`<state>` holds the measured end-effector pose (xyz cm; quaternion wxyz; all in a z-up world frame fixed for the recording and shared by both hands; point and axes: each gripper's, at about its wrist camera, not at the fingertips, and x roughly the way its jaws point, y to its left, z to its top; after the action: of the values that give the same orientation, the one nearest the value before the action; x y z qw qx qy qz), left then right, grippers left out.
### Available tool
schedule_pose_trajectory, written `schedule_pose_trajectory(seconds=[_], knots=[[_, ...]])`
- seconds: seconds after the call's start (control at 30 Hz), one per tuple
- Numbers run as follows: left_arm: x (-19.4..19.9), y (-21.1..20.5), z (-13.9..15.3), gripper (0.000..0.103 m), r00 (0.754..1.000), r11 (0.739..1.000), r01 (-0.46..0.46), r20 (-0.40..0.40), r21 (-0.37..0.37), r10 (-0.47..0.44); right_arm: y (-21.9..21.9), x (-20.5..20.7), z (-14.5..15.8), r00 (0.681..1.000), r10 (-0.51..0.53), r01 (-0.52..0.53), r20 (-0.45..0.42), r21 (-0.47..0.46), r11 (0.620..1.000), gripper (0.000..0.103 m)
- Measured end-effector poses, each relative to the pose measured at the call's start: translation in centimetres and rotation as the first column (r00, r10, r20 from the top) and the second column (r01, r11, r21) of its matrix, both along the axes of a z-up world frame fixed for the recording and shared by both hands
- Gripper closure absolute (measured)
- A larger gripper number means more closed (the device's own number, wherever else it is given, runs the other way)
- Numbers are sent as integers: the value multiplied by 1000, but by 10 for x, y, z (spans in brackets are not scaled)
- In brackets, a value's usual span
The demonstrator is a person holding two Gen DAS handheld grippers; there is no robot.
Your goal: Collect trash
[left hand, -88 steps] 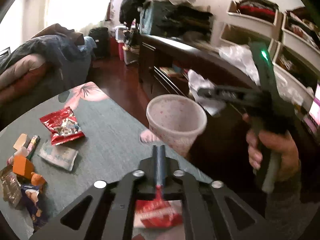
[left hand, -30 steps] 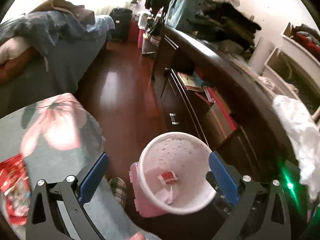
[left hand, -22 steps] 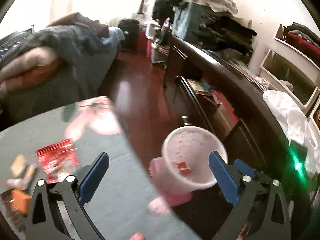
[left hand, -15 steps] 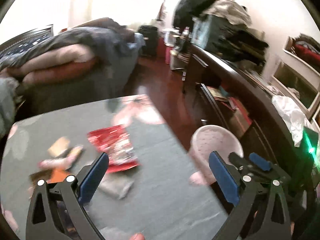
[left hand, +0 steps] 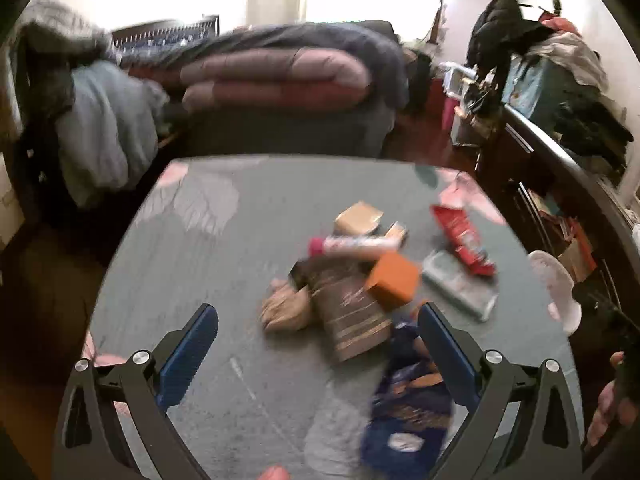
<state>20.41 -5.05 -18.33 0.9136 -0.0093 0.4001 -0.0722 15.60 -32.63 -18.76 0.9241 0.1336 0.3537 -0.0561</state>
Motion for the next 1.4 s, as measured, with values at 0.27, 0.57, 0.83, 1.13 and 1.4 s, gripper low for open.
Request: schedule_pose_trajectory(seconds=[0.27, 0.57, 0.83, 1.13, 1.4], knots=[[25, -9, -32, 4, 998, 1000, 6, -55, -11, -7, 25, 16, -6, 999, 48, -49, -23, -22, 999, 17], [39, 19, -44, 4, 989, 993, -112, -101, -40, 107, 22, 23, -3, 998, 60, -60, -6, -10, 998, 17], [32, 27, -44, 4, 991, 990, -110, -73, 93, 117, 29, 28, -5, 996, 87, -87, -7, 8, 996, 17], [40, 45, -49, 4, 990, 992, -105, -87, 76, 111, 33, 28, -4, 996, 89, -89, -5, 2, 996, 17], [52, 19, -58, 4, 997, 998, 5, -72, 65, 0, 41, 30, -4, 994, 108, -109, -7, -5, 994, 17]])
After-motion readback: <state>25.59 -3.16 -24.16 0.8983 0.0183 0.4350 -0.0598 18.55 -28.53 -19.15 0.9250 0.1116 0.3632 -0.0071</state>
